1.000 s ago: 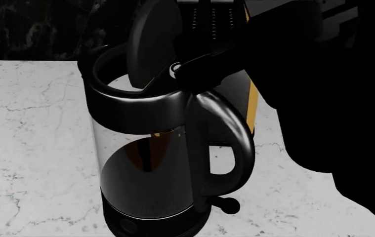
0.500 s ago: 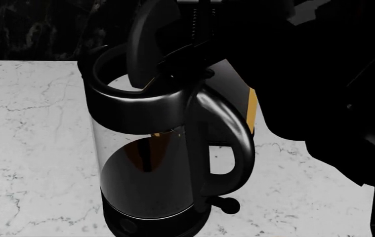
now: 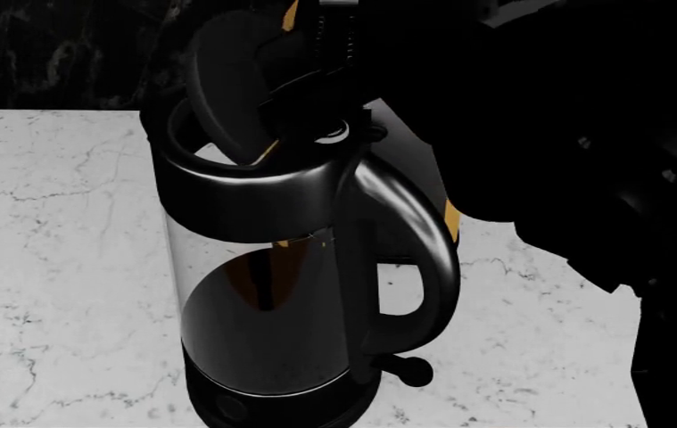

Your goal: Close the lid of the electric kettle.

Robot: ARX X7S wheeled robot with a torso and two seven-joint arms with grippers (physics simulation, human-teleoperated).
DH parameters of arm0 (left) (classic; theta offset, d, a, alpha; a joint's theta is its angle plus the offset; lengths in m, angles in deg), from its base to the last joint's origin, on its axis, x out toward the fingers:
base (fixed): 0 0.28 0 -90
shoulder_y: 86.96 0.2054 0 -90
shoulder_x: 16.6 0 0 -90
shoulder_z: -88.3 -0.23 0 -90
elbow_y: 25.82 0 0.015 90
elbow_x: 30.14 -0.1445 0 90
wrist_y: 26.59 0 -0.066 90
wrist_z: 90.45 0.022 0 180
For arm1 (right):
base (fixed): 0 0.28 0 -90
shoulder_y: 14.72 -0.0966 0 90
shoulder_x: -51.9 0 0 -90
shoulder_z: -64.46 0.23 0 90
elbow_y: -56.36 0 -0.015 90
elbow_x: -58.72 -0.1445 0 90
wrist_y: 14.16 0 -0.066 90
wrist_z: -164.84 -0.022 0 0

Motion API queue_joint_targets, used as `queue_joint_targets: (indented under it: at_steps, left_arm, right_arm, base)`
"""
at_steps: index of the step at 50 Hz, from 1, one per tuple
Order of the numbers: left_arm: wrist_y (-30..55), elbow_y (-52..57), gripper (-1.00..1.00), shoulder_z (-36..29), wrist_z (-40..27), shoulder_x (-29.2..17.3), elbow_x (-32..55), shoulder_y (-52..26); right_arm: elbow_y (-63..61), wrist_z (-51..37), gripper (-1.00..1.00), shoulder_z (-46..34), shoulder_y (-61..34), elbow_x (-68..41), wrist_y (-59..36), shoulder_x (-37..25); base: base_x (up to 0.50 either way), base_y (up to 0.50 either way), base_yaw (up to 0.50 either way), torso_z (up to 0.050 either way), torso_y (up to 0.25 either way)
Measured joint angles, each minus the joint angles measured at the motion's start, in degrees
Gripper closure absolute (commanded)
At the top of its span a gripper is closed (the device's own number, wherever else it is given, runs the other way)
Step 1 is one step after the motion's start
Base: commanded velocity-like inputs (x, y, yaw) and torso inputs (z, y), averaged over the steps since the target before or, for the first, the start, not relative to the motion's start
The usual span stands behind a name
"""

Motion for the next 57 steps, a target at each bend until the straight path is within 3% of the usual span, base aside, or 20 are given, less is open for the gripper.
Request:
queue_joint_targets:
  at_steps: [22,43,57]
  left_arm:
    - [-1.8,0.3,-1.0,2.6,1.9,-1.8,-1.2,3.4]
    - [-3.0,1.2,-1.0,5.6,0.4,-4.6,2.2,4.5]
    - [-3.7,1.6,-1.0,6.3,1.2,-4.7,1.3,6.3]
  right_arm:
    - [7.6,3.8,-1.0,-2.8,-1.6,3.8,4.8,4.1]
    - [11.6,6.1,-1.0,0.2,2.3,6.3,11.5,6.7]
    - [6.0,3.1,-1.0,2.3,4.9,6.0,10.8,5.6]
  base:
    - [0.0,0.0,0.0,0.0,0.0]
    - [0.0,0.0,0.0,0.0,0.0]
    - [0.0,0.0,0.0,0.0,0.0]
